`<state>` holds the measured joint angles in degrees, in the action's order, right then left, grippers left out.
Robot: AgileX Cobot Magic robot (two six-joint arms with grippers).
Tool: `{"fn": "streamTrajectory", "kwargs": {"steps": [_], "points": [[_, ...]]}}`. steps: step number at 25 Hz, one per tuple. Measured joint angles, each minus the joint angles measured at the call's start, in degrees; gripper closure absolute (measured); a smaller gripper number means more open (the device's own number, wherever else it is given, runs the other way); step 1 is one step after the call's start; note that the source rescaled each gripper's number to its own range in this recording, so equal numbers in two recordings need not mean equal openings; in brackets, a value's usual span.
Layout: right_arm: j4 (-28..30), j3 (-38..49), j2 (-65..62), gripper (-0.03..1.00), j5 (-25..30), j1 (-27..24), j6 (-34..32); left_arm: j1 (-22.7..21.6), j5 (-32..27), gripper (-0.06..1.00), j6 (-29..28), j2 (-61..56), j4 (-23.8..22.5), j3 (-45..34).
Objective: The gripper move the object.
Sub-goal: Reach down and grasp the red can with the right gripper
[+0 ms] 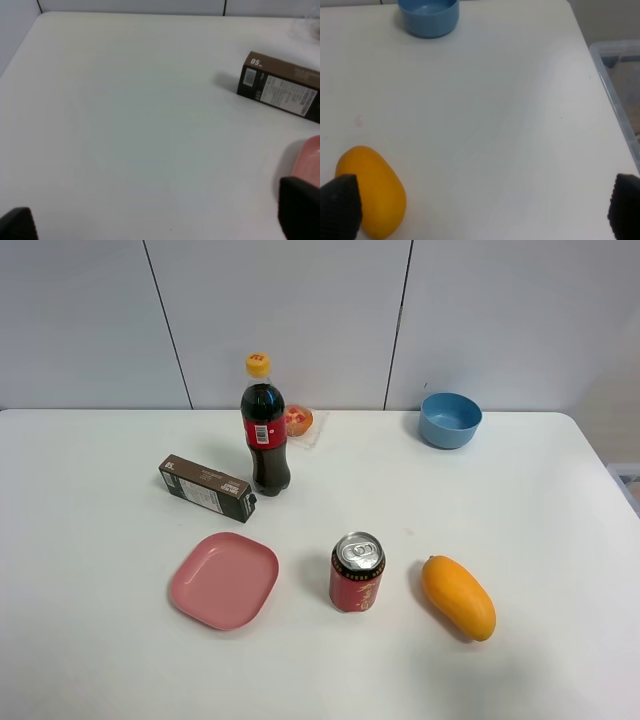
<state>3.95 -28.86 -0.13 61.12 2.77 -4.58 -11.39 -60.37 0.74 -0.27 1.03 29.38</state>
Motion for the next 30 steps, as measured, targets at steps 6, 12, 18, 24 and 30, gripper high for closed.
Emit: {"fn": "streamTrajectory", "kwargs": {"steps": [6,12,18,24,30], "points": [[0.0,0.0,0.0,-0.03,0.0,0.0,0.0,0.0,0.0,-0.06,0.0,0.0,0.0,0.0],[0.0,0.0,0.0,-0.03,0.0,0.0,0.0,0.0,0.0,-0.06,0.0,0.0,0.0,0.0],[0.0,0.0,0.0,-0.03,0.0,0.0,0.0,0.0,0.0,-0.06,0.0,0.0,0.0,0.0],[0.0,0.0,0.0,-0.03,0.0,0.0,0.0,0.0,0.0,-0.06,0.0,0.0,0.0,0.0],[0.0,0.0,0.0,-0.03,0.0,0.0,0.0,0.0,0.0,-0.06,0.0,0.0,0.0,0.0]]}}
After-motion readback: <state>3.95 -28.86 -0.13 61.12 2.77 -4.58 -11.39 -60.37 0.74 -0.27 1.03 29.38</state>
